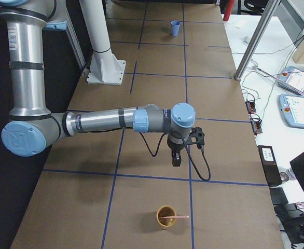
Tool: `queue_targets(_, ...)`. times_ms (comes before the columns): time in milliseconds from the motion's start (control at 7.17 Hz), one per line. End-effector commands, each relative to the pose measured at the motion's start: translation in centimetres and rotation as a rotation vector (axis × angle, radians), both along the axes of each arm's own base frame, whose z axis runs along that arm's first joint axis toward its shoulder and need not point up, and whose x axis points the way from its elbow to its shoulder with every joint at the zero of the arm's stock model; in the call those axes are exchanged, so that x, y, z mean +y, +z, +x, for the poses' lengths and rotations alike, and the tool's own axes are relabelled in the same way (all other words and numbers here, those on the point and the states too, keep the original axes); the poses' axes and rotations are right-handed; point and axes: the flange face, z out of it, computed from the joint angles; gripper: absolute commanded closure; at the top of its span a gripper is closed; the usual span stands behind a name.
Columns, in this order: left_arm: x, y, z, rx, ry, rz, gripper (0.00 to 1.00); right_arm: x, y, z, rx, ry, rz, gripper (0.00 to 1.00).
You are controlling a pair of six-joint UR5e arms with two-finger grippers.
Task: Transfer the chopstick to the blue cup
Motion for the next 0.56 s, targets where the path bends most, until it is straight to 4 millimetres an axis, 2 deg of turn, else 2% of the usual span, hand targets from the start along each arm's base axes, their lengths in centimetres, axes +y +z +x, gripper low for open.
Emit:
queue_targets(0,-0.9,-2.1,2.1,0.037,-0.112,-0.040,0.00,0.0,-0.6,-0.1,-0.005,0.001,0.009,0.00)
queue_targets(140,-1.9,-3.7,7.4,0.041,-0.119,-0.083,0.00,0.0,-0.7,-0.1,-0.007,0.006,0.006,0.00)
queue_targets(279,-2.2,-3.7,10.2,0.047,-0.131,-0.125,0.00,0.0,-0.8,-0.1,-0.011,0.004,0.008,0.00)
queue_targets(419,-3.2,-6.0,12.7,0.065,-0.151,-0.136,0.00,-0.1,-0.9,-0.3,-0.011,-0.001,0.013,0.00)
